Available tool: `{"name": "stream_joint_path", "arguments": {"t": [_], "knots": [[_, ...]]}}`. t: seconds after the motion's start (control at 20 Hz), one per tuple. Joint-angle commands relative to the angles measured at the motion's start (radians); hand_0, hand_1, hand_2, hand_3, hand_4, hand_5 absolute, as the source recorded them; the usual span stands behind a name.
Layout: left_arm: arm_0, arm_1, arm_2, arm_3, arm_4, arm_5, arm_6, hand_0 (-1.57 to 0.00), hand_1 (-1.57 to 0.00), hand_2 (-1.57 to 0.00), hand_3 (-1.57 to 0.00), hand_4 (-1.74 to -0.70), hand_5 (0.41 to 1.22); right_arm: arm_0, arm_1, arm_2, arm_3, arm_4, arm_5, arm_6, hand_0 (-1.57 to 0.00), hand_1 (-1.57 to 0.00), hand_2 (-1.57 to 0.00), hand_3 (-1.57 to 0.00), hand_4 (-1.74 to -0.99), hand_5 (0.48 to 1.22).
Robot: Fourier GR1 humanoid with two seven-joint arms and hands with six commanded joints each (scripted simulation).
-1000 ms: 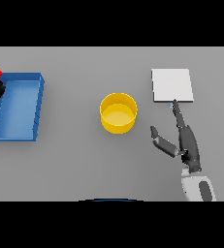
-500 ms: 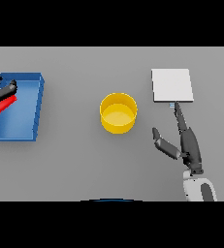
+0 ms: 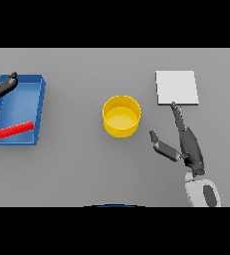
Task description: Pick up the red beaker and tilt it to pour out 1 green nut into yellow bowl. Pick up the yellow bowl and place it on the metallic measuring scale.
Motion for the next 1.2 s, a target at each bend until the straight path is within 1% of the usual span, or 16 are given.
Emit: {"name": "stream_joint_path", "arguments": {"t": [0.0,0.05,0.1,0.15,0.25,0.35,0.4,0.45,0.5,0.6,0.75,0.9,0.95,1.0,1.1,1.15], "knots": [[0.006,-0.005,0.001,-0.007,0.002,0.010,-0.004,-0.03,-0.03,-0.03,-0.02,-0.78,0.679,-0.006,-0.022,0.001,0.001,-0.007,0.026,-0.019,0.00,0.00,0.00,0.00,-1.162,0.694],[0.003,-0.009,-0.004,-0.008,-0.001,0.013,0.005,-0.03,-0.02,-0.02,-0.02,-0.78,0.685,-0.041,-0.040,0.013,0.008,0.010,0.046,-0.010,0.00,0.00,0.00,0.00,-1.180,0.708],[0.007,0.002,0.001,-0.015,0.005,0.009,0.009,-0.02,-0.02,-0.02,-0.02,-0.78,0.693,-0.059,-0.057,0.027,0.012,0.032,0.059,-0.007,0.00,0.00,0.00,0.00,-1.202,0.709],[0.003,-0.012,-0.005,-0.010,0.003,0.011,0.010,-0.02,-0.01,-0.01,-0.01,-0.78,0.700,-0.090,-0.076,0.040,0.017,0.045,0.087,0.003,0.00,0.00,0.00,0.00,-1.221,0.709],[-0.002,-0.014,-0.006,-0.009,0.003,0.009,0.012,-0.01,-0.01,-0.01,-0.01,-0.79,0.707,-0.155,-0.114,0.066,0.037,0.086,0.128,0.040,0.00,0.00,0.00,0.00,-1.255,0.700],[0.002,-0.017,-0.008,-0.008,0.003,0.012,0.005,-0.01,0.00,0.00,0.00,-0.79,0.710,-0.216,-0.163,0.103,0.057,0.164,0.157,0.079,0.00,0.00,0.00,0.00,-1.278,0.683],[0.004,-0.011,-0.005,-0.017,0.008,0.009,0.008,0.00,0.00,0.00,0.00,-0.79,0.709,-0.242,-0.197,0.119,0.067,0.196,0.177,0.070,0.00,0.00,0.00,0.00,-1.282,0.677],[0.002,-0.020,-0.009,-0.009,0.006,0.010,0.014,0.00,0.00,0.00,0.00,-0.80,0.708,-0.281,-0.223,0.144,0.081,0.232,0.196,0.054,0.00,0.00,0.00,0.00,-1.279,0.671],[-0.007,-0.029,-0.013,0.005,0.001,0.008,0.011,0.00,0.00,0.00,0.00,-0.80,0.708,-0.317,-0.243,0.165,0.100,0.262,0.216,0.050,0.00,0.00,0.00,0.00,-1.278,0.669],[0.000,-0.020,-0.012,0.001,0.001,0.007,0.004,0.00,0.00,0.00,0.00,-0.79,0.716,-0.390,-0.268,0.209,0.126,0.307,0.265,0.048,0.00,0.00,0.00,0.00,-1.276,0.666],[0.003,-0.017,-0.011,-0.009,0.006,0.006,0.000,0.00,0.00,0.00,0.00,-0.80,0.722,-0.454,-0.274,0.264,0.193,0.350,0.304,0.015,0.00,0.00,0.00,0.00,-1.271,0.658],[-0.003,-0.017,-0.015,-0.006,0.002,0.003,0.006,0.00,0.00,0.00,0.00,-0.80,0.721,-0.527,-0.273,0.295,0.231,0.365,0.351,0.004,0.00,0.00,0.00,0.00,-1.274,0.662],[-0.002,-0.014,-0.015,-0.012,0.000,0.006,0.008,0.00,0.00,0.00,0.00,-0.80,0.720,-0.536,-0.280,0.316,0.255,0.381,0.362,-0.018,0.00,0.00,0.00,0.00,-1.276,0.670],[-0.009,-0.016,-0.016,-0.005,-0.003,0.003,0.010,0.00,0.00,0.00,0.00,-0.80,0.718,-0.563,-0.284,0.322,0.276,0.383,0.379,-0.026,0.00,0.00,0.00,0.00,-1.277,0.677],[-0.001,-0.009,-0.011,-0.011,0.005,-0.001,-0.002,0.00,0.00,0.00,0.00,-0.80,0.716,-0.610,-0.276,0.342,0.322,0.391,0.400,-0.048,0.00,0.00,0.00,0.00,-1.261,0.685],[-0.004,-0.007,-0.011,-0.008,0.003,-0.001,0.007,0.00,0.00,0.00,0.00,-0.79,0.717,-0.616,-0.273,0.354,0.343,0.393,0.408,-0.065,0.00,0.00,0.00,0.00,-1.255,0.686]]}}
